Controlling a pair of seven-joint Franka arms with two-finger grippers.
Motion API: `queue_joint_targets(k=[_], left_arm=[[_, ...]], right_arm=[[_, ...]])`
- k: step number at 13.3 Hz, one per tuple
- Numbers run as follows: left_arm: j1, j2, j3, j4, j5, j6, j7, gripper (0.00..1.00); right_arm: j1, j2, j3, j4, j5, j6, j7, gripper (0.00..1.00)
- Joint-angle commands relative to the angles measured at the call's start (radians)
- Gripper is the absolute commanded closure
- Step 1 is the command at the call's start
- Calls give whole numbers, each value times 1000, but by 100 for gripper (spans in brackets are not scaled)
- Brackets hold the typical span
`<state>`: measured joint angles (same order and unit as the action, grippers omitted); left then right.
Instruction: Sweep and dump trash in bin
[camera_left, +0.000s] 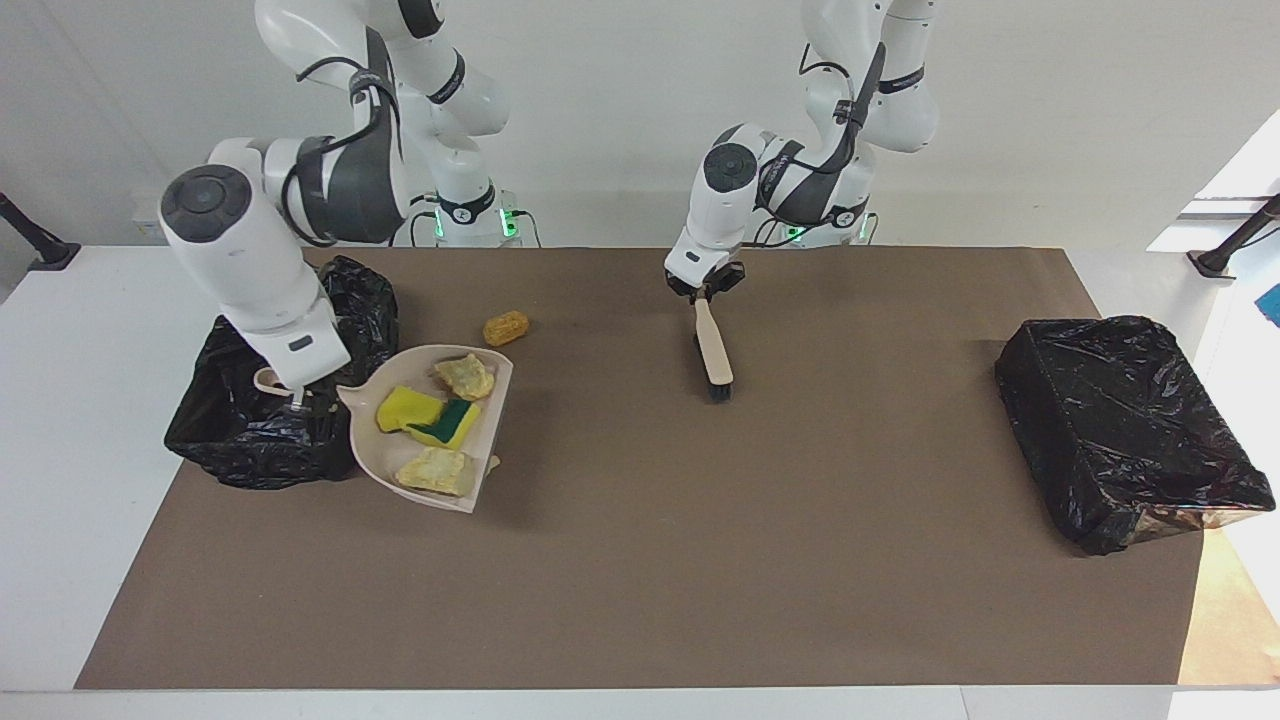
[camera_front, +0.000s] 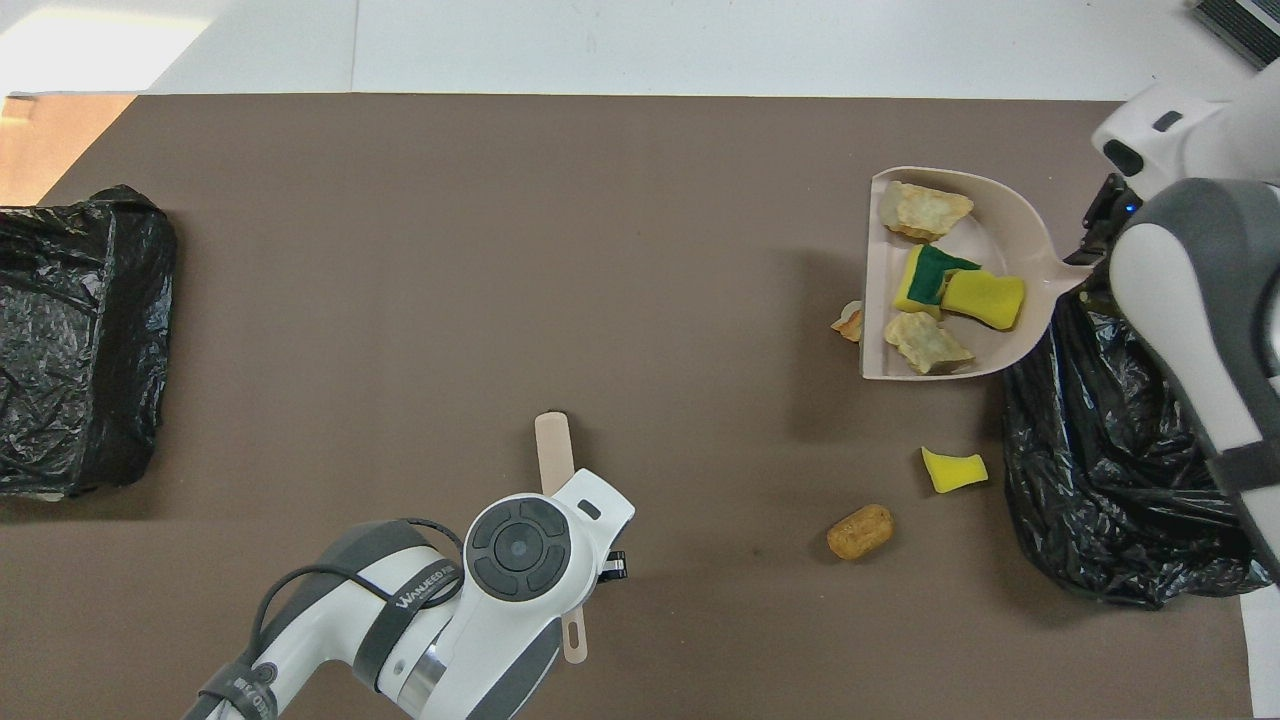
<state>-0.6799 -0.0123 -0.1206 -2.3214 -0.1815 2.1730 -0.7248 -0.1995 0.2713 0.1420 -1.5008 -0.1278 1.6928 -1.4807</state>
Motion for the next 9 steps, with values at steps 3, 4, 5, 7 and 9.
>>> queue_joint_targets(k=[3, 4, 5, 7, 9], left_arm=[[58, 9, 32, 100, -12, -86, 59, 0], [95, 27, 32, 140, -7, -110, 100, 0], [124, 35, 32, 169, -4, -123, 125, 0], [198, 40, 33, 200, 11, -118, 169, 0], [284, 41, 32, 244, 43, -120, 206, 0]], right_arm=[[-246, -185, 11, -218, 16, 13, -280, 100], [-295, -222, 8, -276, 11, 36, -311, 100], [-331, -253, 5, -330, -10, 69, -326, 100], [-383, -335, 2, -474, -76, 199, -334, 100], [-400, -403, -2, -606, -133, 344, -323, 100]])
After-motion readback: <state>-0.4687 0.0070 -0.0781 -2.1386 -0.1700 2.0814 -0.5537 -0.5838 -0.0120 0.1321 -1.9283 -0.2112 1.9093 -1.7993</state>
